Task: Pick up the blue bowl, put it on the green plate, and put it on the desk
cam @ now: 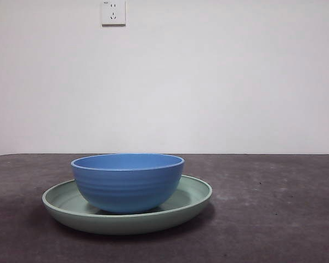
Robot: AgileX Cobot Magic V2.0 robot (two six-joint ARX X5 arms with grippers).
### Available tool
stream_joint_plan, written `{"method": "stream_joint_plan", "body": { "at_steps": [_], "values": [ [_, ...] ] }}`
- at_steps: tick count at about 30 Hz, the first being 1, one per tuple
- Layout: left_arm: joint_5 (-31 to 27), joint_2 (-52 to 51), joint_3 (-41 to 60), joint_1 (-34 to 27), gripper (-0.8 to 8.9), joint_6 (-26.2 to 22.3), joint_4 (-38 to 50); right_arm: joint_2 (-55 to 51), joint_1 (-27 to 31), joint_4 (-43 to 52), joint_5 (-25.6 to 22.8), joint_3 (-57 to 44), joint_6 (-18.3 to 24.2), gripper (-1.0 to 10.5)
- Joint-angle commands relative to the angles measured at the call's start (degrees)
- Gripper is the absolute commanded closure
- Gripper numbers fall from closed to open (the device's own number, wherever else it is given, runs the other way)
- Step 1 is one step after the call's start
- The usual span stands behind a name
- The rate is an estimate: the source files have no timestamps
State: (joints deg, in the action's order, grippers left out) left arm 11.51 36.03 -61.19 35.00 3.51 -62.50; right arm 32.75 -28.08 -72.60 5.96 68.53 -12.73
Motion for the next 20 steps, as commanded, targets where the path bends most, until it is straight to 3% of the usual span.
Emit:
{"method": "stream_joint_plan", "body": {
  "at_steps": [1, 7, 11, 14, 16, 20],
  "values": [
    [-0.11, 0.24, -0.48, 0.35, 7.63, -0.9, 0.76, 0.35, -0.33, 0.79, -0.13, 0.92, -0.28, 9.1],
    [0.04, 0.24, 0.04, 0.61, 7.62, -0.9, 0.72, 0.35, -0.33, 0.79, -0.04, 0.92, -0.28, 9.1],
    [0.57, 0.04, 3.98, -3.74, 7.63, -0.92, 4.46, 0.35, -0.33, 0.79, -0.02, 0.92, -0.28, 9.1],
    [0.55, -2.58, 12.26, -9.01, 7.62, -1.01, 13.51, 0.33, -0.33, 0.79, -0.04, 0.92, -0.28, 9.1],
    [-1.7, -5.84, 18.95, -13.11, 7.54, -5.22, 21.77, 0.33, -0.33, 0.79, -0.07, 0.92, -0.28, 9.1],
    [-4.61, -15.3, 33.11, -19.85, 7.54, -6.01, 42.1, 0.33, -0.33, 0.79, -0.02, 0.92, -0.28, 9.1]
  ]
}}
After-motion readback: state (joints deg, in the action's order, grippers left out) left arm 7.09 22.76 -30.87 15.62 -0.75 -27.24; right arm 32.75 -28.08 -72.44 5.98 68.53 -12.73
